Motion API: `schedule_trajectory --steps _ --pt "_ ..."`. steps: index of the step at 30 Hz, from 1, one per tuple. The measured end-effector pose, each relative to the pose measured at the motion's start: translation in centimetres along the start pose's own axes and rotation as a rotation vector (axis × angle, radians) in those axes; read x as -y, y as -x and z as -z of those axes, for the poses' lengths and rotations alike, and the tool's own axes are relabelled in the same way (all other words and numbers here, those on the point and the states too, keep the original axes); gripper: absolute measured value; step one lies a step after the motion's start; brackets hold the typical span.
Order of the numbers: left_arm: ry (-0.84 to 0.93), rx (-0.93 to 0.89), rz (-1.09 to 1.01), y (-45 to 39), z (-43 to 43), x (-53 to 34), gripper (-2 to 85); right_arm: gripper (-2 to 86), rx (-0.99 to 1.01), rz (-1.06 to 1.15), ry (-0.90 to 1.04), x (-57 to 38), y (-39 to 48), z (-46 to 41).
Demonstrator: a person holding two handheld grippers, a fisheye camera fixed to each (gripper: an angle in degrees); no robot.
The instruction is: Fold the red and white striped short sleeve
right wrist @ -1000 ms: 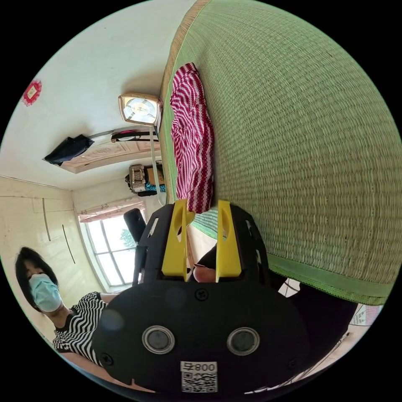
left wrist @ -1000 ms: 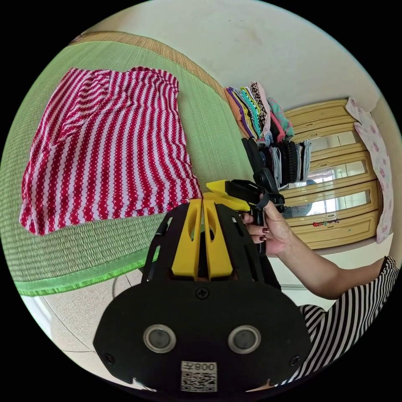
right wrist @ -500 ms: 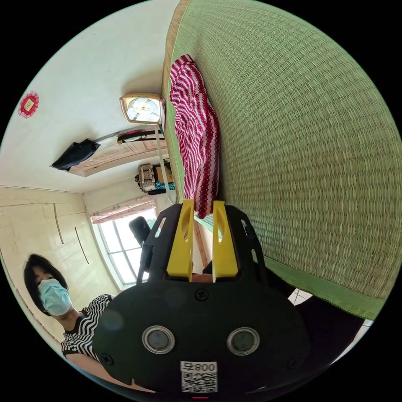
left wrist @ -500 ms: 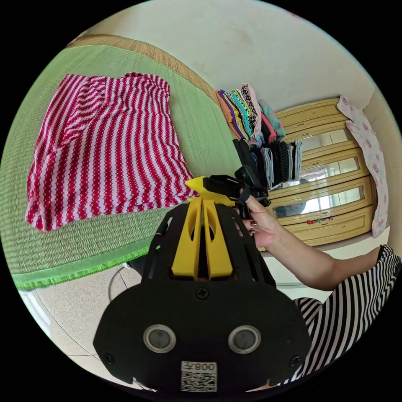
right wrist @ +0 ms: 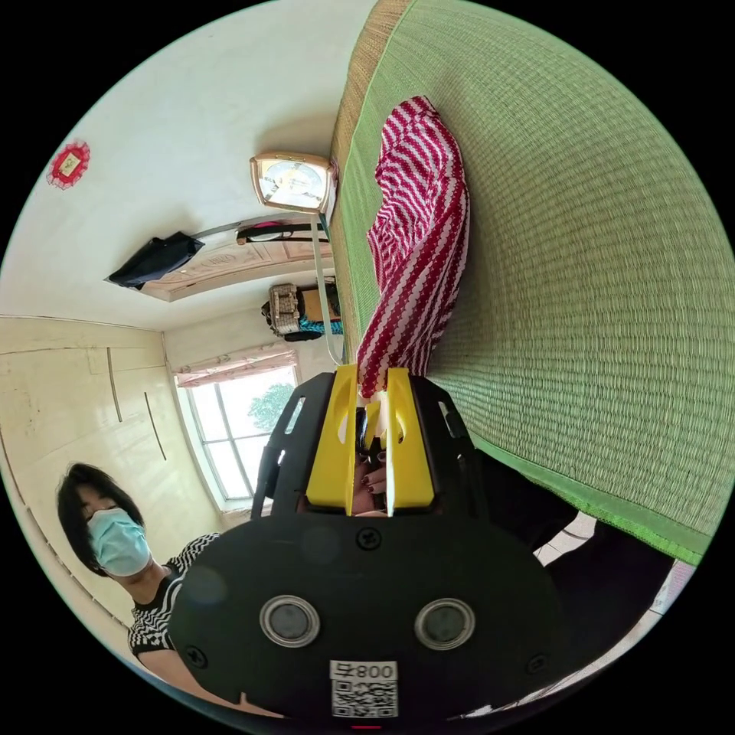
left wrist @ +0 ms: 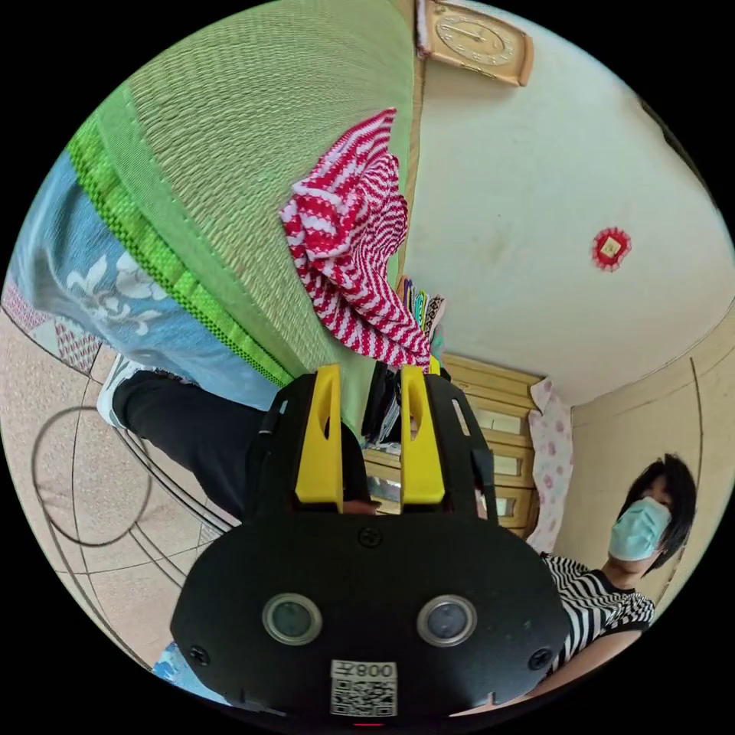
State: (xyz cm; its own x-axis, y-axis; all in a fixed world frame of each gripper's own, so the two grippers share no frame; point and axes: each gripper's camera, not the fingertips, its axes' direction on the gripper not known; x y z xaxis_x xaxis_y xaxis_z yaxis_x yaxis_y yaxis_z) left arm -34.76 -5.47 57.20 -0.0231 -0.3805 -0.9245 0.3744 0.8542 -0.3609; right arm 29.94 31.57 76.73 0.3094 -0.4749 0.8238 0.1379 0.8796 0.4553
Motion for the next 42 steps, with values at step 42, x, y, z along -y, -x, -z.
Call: schedule_trajectory --steps 42 --pt "-0.222 -0.077 0.235 1.8 5.4 2.0 4.0 6.4 -0.012 0.000 -0.034 -7.5 -1.5 1.7"
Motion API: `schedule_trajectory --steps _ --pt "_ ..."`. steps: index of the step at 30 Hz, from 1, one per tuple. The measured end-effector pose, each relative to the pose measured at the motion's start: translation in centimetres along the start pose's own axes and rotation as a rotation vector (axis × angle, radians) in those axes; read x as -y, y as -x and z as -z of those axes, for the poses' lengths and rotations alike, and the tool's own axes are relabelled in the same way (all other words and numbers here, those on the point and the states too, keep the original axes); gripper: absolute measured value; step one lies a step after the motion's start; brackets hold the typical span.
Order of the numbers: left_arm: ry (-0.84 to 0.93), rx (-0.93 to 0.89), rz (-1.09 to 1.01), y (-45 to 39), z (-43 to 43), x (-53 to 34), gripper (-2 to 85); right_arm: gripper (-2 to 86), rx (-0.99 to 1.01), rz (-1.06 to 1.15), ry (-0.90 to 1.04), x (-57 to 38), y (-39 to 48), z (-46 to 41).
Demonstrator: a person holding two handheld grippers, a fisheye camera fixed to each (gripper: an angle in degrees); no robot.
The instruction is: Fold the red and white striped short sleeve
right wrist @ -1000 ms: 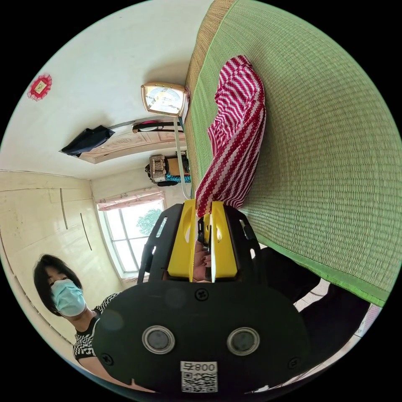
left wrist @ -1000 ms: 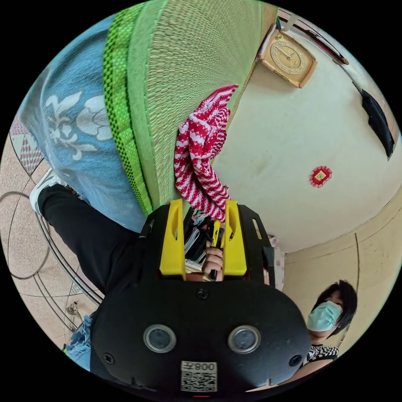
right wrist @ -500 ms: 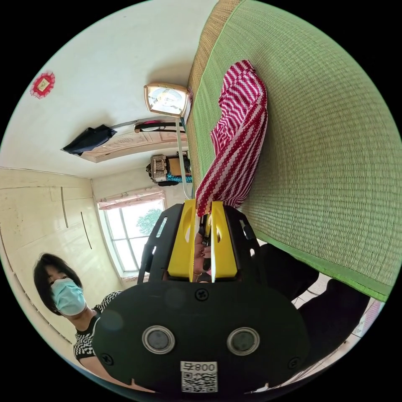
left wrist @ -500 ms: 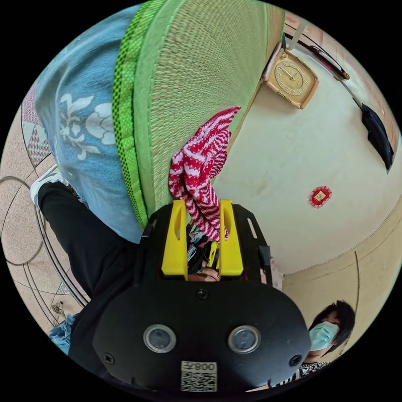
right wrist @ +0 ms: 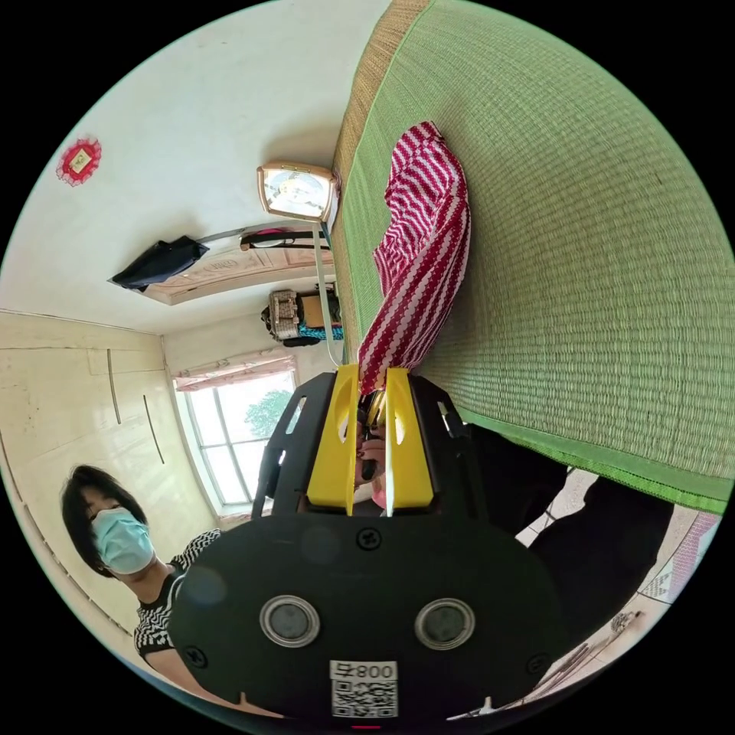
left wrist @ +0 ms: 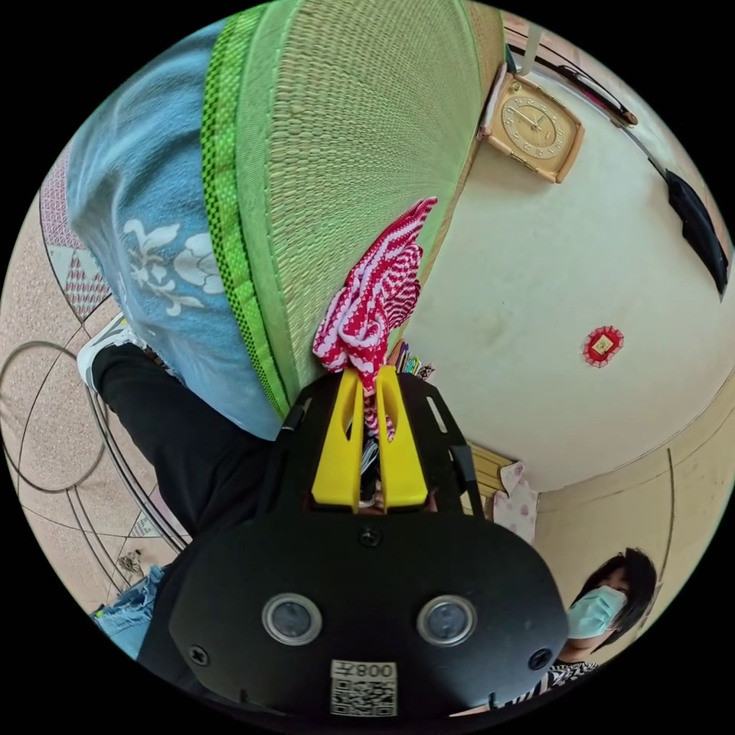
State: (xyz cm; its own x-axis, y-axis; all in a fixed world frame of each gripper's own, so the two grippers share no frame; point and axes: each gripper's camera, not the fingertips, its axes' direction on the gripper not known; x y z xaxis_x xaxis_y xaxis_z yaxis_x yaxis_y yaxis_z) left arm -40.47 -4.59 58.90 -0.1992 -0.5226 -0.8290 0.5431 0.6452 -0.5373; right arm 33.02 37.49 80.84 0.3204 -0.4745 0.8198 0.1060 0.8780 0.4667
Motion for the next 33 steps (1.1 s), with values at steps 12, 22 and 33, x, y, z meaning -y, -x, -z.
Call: schedule_trajectory --steps 12,22,33 --pt "0.147 0.022 -0.112 2.4 0.7 -6.4 3.3 6.1 -0.035 0.006 0.041 -10.0 -2.0 0.5" --pt "0.270 -0.057 -0.209 4.1 -1.8 -12.2 3.0 5.5 -0.015 0.107 -0.020 -21.2 -0.3 2.3" --pt "0.430 -0.143 -0.333 4.3 -9.2 -16.2 2.8 3.0 0.056 0.261 -0.187 -33.3 3.1 6.7"
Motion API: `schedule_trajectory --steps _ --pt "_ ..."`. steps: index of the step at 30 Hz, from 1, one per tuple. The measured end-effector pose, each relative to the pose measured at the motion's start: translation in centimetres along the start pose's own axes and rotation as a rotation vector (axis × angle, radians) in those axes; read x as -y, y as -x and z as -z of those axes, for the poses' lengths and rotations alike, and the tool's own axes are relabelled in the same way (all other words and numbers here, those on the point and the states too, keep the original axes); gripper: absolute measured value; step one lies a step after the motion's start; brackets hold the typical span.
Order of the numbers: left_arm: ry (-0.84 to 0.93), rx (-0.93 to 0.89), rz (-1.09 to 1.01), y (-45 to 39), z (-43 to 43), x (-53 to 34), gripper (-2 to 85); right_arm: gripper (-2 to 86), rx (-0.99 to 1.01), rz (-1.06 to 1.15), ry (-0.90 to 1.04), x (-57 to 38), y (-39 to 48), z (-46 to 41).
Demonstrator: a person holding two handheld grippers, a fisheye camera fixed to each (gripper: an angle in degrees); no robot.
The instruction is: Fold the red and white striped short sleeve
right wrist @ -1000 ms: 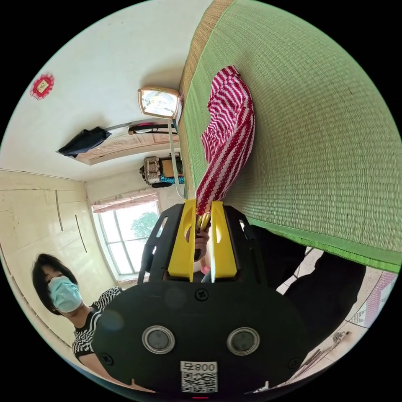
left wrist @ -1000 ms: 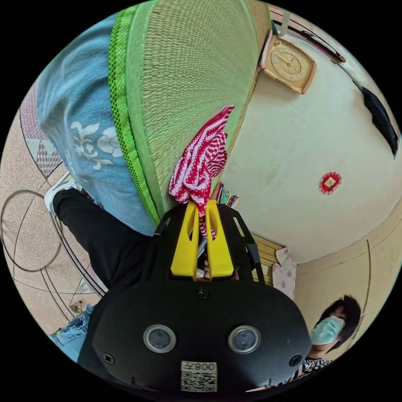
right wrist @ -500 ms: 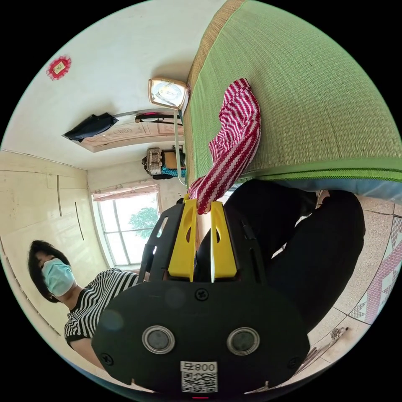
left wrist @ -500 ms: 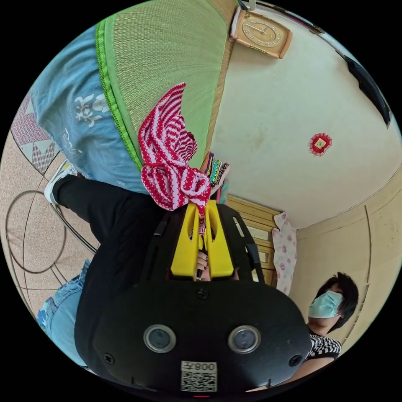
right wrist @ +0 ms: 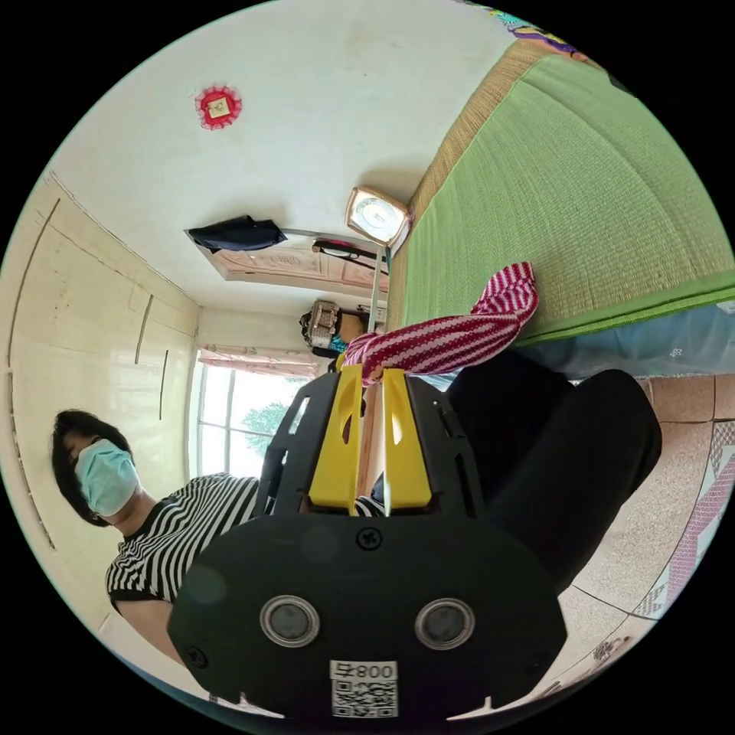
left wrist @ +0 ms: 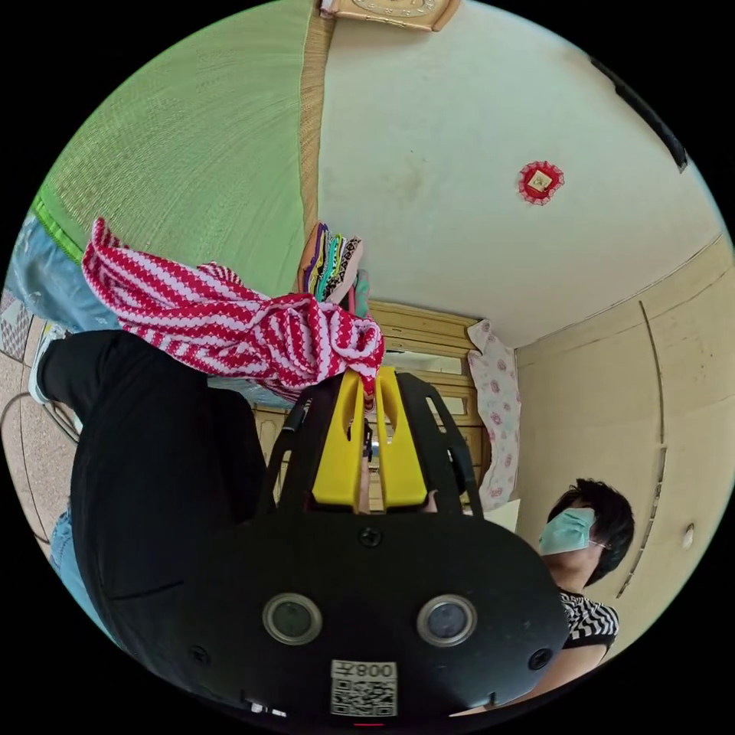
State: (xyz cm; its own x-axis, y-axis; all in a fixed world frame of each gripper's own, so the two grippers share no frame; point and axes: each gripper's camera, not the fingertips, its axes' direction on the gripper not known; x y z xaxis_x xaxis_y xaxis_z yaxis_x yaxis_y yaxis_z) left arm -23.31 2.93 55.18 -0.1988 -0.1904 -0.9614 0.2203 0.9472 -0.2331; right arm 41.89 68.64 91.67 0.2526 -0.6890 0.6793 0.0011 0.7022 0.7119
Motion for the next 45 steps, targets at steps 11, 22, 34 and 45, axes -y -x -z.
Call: schedule_trajectory --steps 11,22,34,45 --pt "0.119 0.036 -0.038 6.5 -9.5 3.1 2.5 1.5 0.017 0.000 -0.105 -7.4 0.5 4.3" --pt "0.177 0.039 -0.082 14.1 -18.3 10.5 2.4 1.0 0.003 0.078 -0.211 -8.9 4.4 9.7" --pt "0.304 0.010 -0.248 20.3 -42.2 29.9 2.1 0.7 -0.179 0.215 -0.396 2.1 12.7 24.7" --pt "0.484 -0.006 -0.423 29.6 -66.9 40.8 2.2 0.7 -0.386 0.270 -0.603 6.6 19.1 43.7"
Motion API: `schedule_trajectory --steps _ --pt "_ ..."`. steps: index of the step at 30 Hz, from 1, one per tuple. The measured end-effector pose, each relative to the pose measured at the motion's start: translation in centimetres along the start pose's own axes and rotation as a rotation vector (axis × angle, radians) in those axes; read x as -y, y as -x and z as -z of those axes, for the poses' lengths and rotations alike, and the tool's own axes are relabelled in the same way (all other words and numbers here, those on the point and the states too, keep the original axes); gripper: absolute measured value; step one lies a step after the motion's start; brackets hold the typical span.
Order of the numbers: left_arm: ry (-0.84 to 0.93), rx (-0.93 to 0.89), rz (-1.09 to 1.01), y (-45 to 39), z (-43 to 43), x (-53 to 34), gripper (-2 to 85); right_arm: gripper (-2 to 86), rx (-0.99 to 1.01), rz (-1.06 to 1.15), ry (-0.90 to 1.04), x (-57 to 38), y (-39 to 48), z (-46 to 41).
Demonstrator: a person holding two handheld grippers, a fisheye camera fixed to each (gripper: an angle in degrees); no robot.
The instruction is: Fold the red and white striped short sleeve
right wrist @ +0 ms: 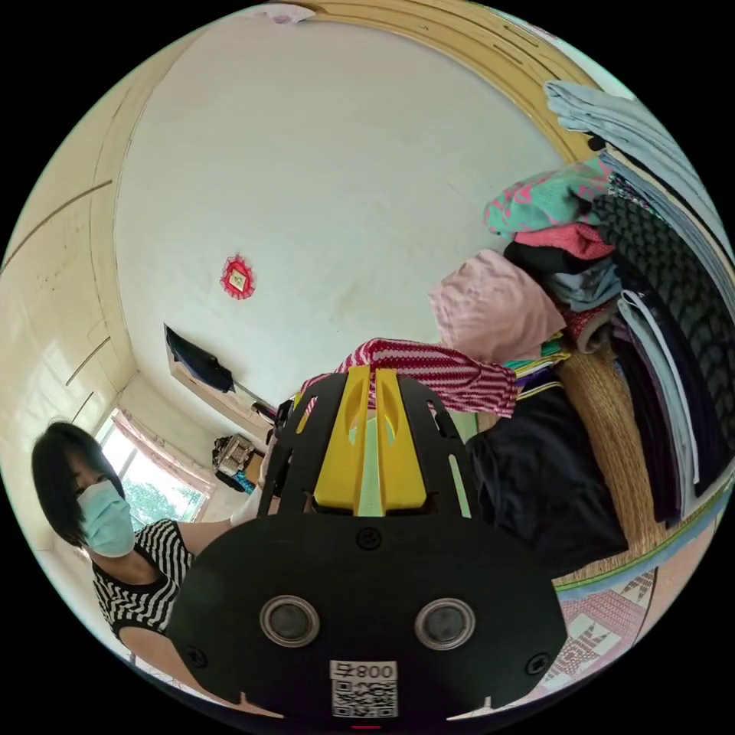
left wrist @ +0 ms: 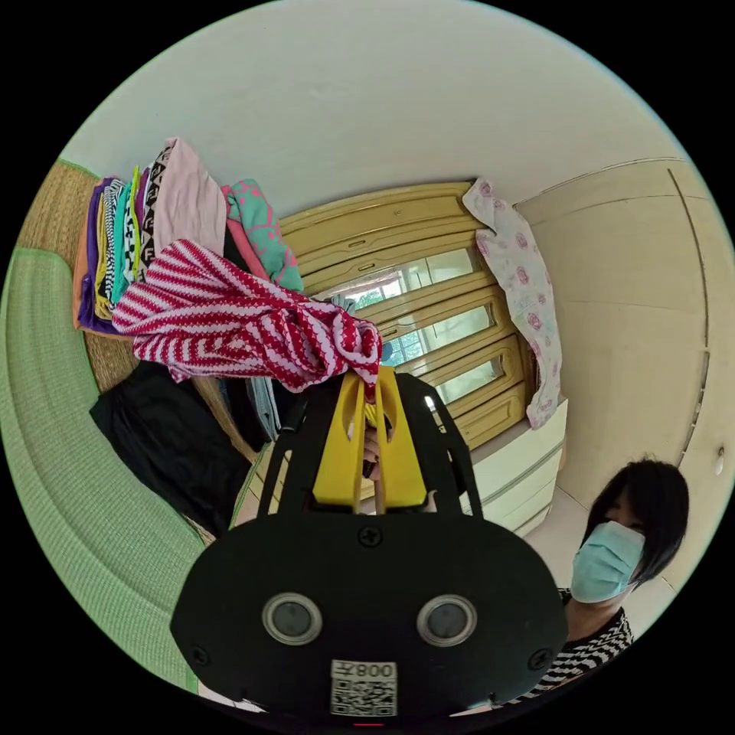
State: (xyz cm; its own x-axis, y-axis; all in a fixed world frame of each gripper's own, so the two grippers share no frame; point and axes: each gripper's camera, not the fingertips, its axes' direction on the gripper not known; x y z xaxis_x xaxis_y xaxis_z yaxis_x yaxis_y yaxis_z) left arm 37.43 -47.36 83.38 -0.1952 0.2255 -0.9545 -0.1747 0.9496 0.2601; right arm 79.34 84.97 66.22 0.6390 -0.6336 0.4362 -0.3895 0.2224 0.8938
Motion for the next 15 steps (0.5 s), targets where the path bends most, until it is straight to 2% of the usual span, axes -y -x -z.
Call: schedule_trajectory --steps 4,8,11,15 --pt "0.096 0.105 0.120 13.5 -5.6 -2.6 2.3 0.7 -0.132 -0.176 0.055 -2.7 -8.3 2.6" --pt "0.202 0.149 0.461 29.3 -9.4 -8.9 2.4 0.7 -0.210 -0.459 0.122 -8.4 -17.7 4.1" --pt "0.232 0.132 0.523 35.0 -10.2 -11.6 2.4 0.6 -0.187 -0.498 0.103 -10.6 -19.5 5.8" --pt "0.268 0.149 0.484 38.2 -10.7 -11.6 2.5 0.5 -0.179 -0.483 0.077 -10.3 -19.5 8.2"
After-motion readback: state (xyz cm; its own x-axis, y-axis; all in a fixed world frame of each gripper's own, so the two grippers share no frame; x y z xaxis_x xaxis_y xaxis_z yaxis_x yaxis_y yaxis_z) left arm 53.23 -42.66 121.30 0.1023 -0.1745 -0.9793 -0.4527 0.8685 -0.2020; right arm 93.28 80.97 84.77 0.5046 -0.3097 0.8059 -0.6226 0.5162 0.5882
